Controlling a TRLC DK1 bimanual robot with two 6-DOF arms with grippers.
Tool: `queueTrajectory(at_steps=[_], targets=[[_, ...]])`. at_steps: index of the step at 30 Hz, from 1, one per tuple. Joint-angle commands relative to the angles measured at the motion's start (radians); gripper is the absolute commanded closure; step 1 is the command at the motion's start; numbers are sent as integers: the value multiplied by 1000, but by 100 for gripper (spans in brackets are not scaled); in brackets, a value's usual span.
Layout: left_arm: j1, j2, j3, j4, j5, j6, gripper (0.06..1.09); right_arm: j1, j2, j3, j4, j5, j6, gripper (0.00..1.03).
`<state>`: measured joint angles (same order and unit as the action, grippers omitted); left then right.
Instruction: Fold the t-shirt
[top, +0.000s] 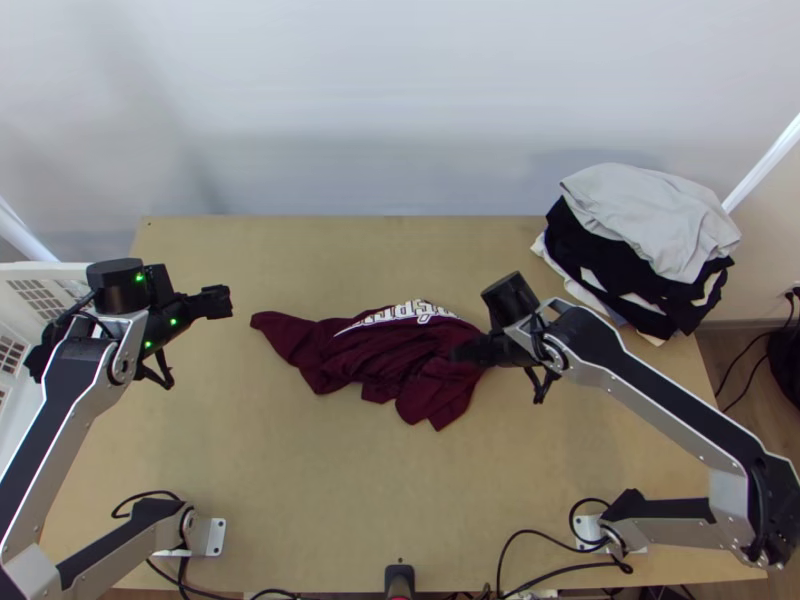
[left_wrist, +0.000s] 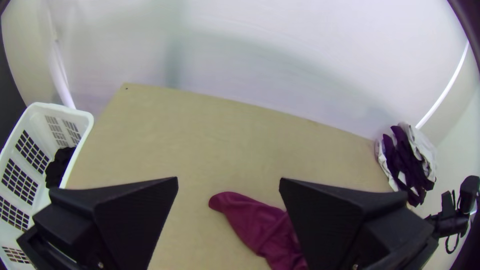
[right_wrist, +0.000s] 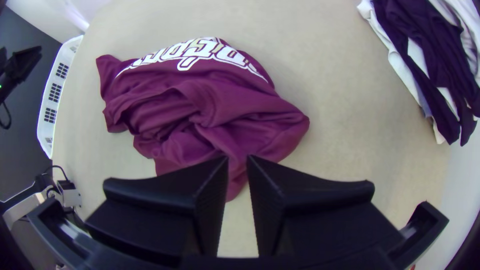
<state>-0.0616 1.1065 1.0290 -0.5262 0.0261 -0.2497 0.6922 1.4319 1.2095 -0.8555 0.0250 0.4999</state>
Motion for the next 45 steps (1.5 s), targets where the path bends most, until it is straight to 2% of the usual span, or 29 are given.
queueTrajectory(at_steps=[1,2,4,5,18,21,22,24,36,45], targets=[[-12,12,23,-3,0,4,10,29,-21,-2,-20,0,-18,93],[-15,10,25,-3,0,4,10,29,-21,4,-22,0,-15,88],[-15,12,25,-3,0,4,10,32,-11,13,-43,-2,-12,62],[-15,12,25,-3,0,4,10,32,-2,16,-47,-2,-11,60],[-10,21,29,2,-2,4,10,33,190,56,-45,-2,-27,59],[-7,21,29,2,0,4,10,32,208,33,-42,0,-49,61],[-6,21,29,2,-2,4,10,30,209,25,-36,3,-55,71],[-3,21,28,2,-2,6,10,20,193,10,-8,21,-67,100],[-38,26,6,-5,-2,18,10,-66,-56,-166,-36,21,-110,100],[-287,62,-40,-74,-2,155,10,-151,-133,-229,-42,21,-138,100]])
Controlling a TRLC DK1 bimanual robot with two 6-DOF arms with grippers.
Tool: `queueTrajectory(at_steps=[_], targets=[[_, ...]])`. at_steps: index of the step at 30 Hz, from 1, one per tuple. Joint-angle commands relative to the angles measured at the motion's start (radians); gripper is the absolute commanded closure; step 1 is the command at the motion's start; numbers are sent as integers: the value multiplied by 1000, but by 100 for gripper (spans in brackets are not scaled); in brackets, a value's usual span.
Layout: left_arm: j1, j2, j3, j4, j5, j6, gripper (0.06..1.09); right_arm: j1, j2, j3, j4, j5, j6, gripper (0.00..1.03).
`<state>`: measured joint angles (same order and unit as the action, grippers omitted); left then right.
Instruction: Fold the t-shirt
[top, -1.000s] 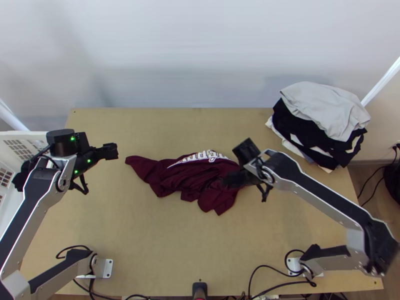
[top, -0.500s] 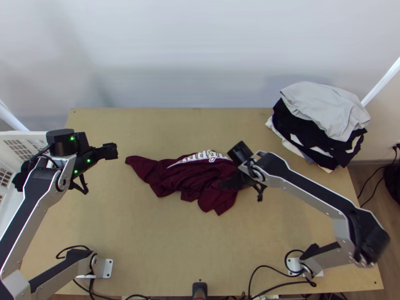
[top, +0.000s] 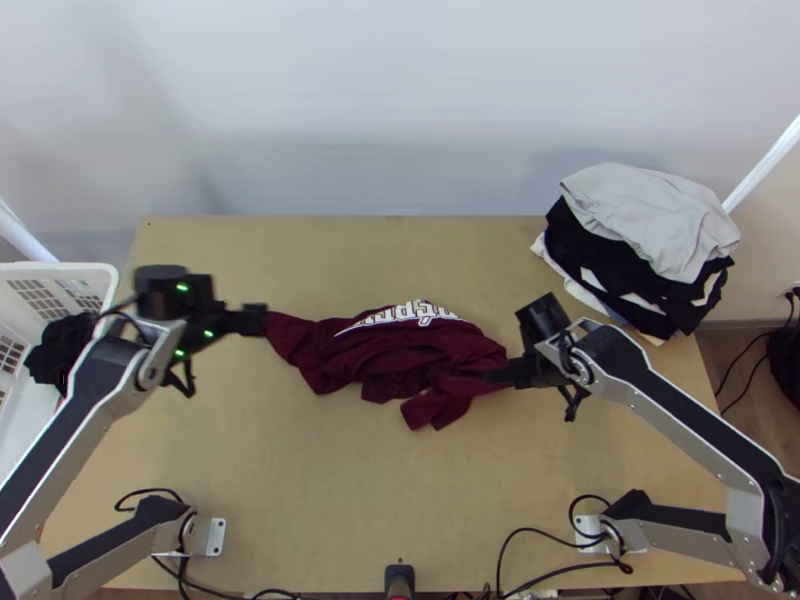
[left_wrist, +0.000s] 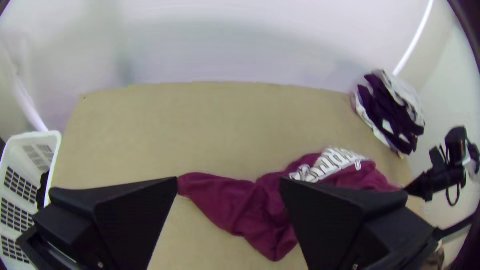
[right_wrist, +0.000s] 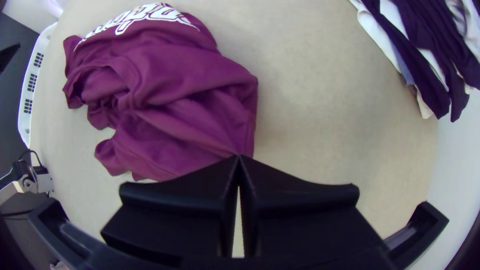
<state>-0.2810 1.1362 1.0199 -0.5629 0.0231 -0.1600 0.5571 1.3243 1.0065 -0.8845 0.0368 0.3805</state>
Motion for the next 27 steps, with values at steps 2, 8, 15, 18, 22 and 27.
queueTrajectory(at_steps=[2,8,15,18,22,27], targets=[[-135,50,-50,-72,1,131,10,-23,-30,-31,-13,9,-22,100],[-277,96,-95,-147,1,217,10,-25,-39,-29,-13,8,-20,100],[-305,172,-122,-124,1,247,10,-23,-23,-22,-11,8,-20,100],[-307,214,-138,-69,1,247,10,-23,-17,-19,-11,8,-20,100],[-307,278,-139,-8,3,246,10,-23,-13,-16,-11,8,-20,100],[-310,335,-138,72,1,247,11,-26,-13,-13,-11,9,-20,100]])
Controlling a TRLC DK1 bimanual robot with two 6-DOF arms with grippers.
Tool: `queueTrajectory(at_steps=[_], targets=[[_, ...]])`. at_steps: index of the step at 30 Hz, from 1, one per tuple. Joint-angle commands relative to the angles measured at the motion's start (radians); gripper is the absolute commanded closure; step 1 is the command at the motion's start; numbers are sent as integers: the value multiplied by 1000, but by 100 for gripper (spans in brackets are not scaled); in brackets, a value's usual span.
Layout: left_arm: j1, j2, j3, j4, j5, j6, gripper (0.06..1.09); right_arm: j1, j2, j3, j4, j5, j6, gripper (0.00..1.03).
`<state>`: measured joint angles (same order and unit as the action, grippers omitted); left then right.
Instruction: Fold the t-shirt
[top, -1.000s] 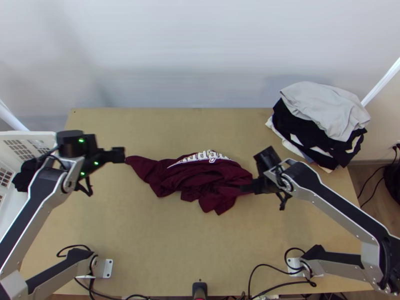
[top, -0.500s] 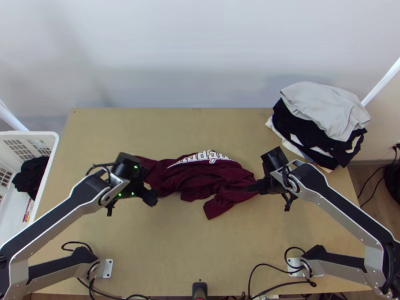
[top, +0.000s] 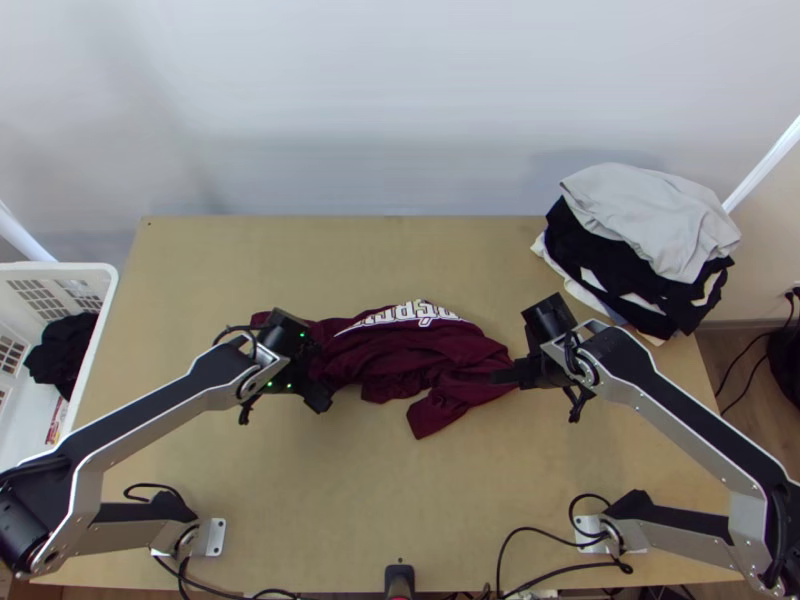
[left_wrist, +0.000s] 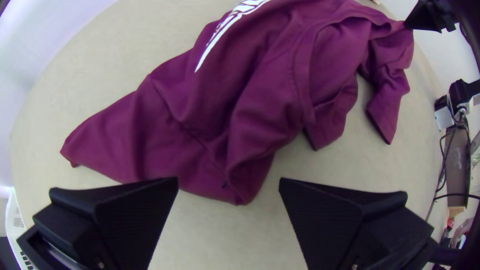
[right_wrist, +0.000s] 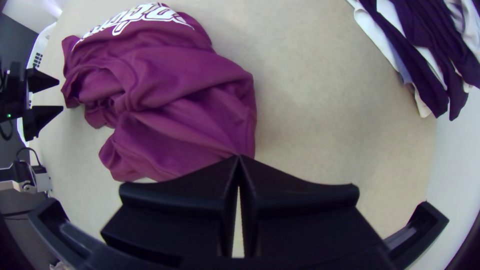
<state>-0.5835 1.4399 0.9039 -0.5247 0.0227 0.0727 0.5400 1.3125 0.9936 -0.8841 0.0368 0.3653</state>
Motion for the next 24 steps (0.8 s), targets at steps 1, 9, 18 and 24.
queueTrajectory(at_steps=[1,9,18,24], targets=[[-7,42,-22,58,2,16,18,-12,-1,2,-12,9,-5,100],[85,43,3,324,3,-17,105,-15,-1,16,-10,9,-5,100],[237,-53,319,180,2,-93,105,-58,-2,152,22,14,-14,100],[284,-69,598,55,-13,-134,105,-72,-9,316,111,49,-32,100]])
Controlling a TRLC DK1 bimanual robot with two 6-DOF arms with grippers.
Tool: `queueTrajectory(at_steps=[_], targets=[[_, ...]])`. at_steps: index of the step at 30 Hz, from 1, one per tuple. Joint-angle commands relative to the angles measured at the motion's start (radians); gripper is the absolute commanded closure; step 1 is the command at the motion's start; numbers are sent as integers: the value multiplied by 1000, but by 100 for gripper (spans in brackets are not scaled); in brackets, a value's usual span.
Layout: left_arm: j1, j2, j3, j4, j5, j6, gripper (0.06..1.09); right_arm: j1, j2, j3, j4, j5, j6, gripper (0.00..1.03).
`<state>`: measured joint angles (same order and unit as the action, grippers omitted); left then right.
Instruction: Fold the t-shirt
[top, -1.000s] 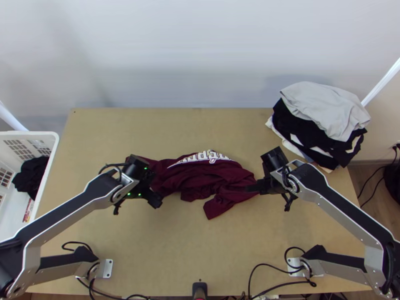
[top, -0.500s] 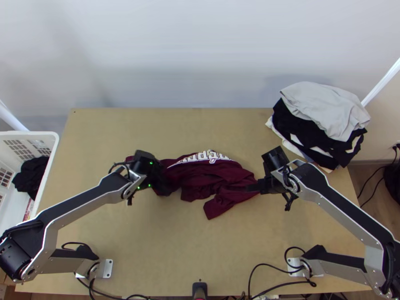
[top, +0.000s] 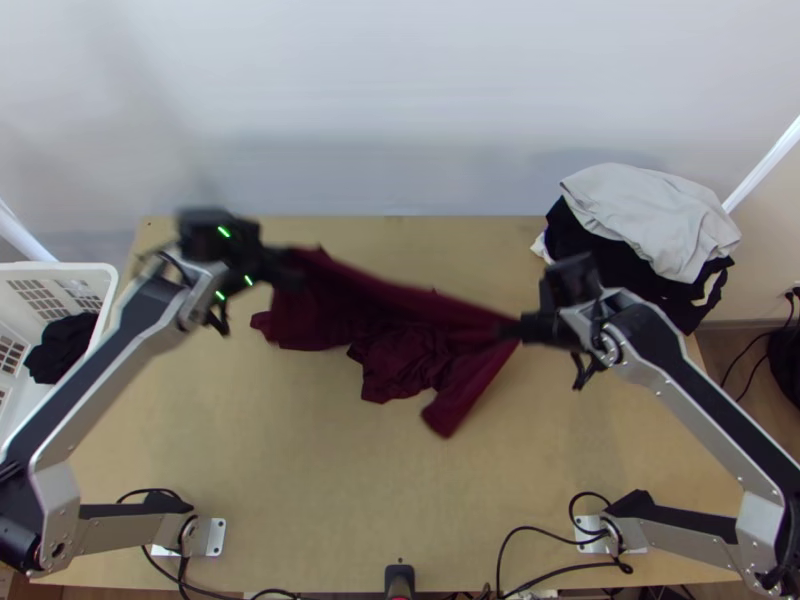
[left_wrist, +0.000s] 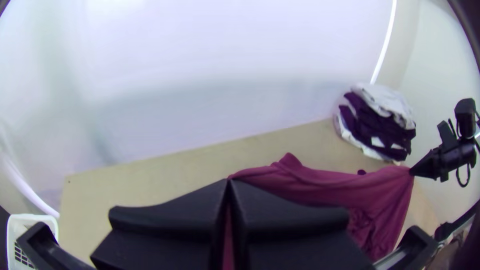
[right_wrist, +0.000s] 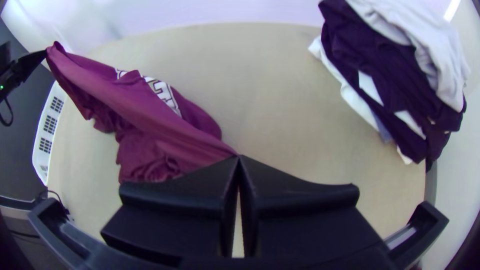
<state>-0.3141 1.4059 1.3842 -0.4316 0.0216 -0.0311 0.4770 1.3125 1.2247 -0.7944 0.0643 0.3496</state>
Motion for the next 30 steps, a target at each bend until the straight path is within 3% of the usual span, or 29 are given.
queueTrajectory(at_steps=[1,6,18,22,30], targets=[[18,-36,156,-55,-12,-35,105,-9,-9,111,27,25,-17,100],[9,-76,176,-148,-12,-36,105,2,-33,118,41,22,-17,100],[-207,-354,-410,-220,12,65,105,161,-96,-126,-57,-35,-8,100],[-223,-390,-473,-263,118,65,105,252,-101,-206,-88,-60,20,100],[-187,-397,-528,-315,141,142,105,351,-108,-329,-124,-130,58,100]])
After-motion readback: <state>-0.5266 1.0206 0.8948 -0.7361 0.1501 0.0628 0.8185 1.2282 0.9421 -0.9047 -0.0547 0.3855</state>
